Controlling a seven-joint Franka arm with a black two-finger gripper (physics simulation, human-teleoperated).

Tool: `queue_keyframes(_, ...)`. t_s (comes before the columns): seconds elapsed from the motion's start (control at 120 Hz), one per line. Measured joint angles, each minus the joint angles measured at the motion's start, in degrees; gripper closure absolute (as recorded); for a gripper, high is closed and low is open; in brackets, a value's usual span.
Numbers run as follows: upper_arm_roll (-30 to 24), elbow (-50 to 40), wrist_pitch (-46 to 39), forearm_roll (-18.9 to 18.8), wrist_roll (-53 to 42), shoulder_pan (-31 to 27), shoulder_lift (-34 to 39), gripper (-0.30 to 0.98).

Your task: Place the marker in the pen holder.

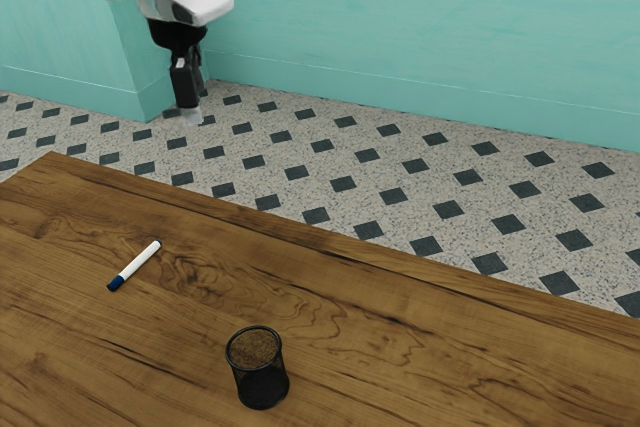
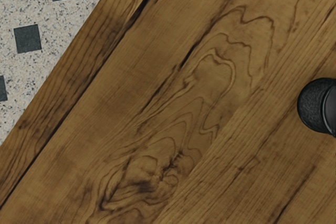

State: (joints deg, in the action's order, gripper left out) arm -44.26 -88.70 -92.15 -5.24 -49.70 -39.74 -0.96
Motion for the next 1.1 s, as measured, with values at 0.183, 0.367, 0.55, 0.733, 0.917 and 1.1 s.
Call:
queue_keyframes(0.183,0.2,0.2,0.0,-2.6,0.1,1.1,-4.6,0.00)
queue_keyframes(0.367,3.3,0.0,-0.1,-8.0,0.2,-1.6,-13.5,0.00)
queue_keyframes(0.55,8.9,-0.4,-0.7,-11.4,0.5,-1.8,-21.8,0.00)
queue_keyframes(0.733,11.4,-3.5,-5.6,-13.2,1.0,-1.9,-25.7,0.00)
queue_keyframes(0.917,14.5,-8.9,-10.3,-13.0,1.4,-2.1,-26.2,0.00)
queue_keyframes(1.1,16.3,-12.6,-15.6,-9.2,2.5,-2.1,-26.5,0.00)
